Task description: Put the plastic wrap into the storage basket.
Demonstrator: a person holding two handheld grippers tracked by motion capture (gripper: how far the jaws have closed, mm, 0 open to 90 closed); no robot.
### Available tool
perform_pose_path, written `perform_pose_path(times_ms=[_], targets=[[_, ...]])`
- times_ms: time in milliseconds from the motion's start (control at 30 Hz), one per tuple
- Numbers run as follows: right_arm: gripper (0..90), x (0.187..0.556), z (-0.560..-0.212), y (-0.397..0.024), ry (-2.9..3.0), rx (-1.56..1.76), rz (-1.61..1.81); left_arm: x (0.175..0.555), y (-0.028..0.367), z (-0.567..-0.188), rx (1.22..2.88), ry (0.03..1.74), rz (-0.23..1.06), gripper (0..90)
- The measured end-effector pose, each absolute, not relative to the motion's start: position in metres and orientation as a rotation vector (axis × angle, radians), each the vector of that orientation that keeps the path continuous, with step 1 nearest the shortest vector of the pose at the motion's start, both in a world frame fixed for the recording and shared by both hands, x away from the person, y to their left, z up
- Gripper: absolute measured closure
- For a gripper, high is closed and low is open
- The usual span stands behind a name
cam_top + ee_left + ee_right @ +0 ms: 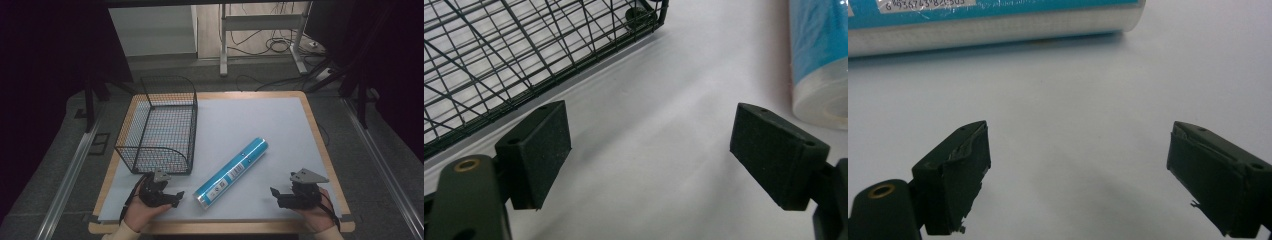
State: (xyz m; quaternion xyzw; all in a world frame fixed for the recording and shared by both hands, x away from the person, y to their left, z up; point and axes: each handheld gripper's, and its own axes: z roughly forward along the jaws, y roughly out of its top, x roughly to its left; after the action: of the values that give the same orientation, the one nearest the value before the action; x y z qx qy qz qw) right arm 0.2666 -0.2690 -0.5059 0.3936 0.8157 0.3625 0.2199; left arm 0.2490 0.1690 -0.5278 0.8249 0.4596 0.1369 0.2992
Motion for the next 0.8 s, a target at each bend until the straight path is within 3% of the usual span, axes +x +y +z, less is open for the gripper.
perform_pose_path(times_ms=[800], targets=[[10.9, 0.2676, -0.5067, -0.2739, 2.243, 1.107, 1.004, 0.2453, 0.1670, -0.5244, 2.186, 1.212, 0.327, 16.1]])
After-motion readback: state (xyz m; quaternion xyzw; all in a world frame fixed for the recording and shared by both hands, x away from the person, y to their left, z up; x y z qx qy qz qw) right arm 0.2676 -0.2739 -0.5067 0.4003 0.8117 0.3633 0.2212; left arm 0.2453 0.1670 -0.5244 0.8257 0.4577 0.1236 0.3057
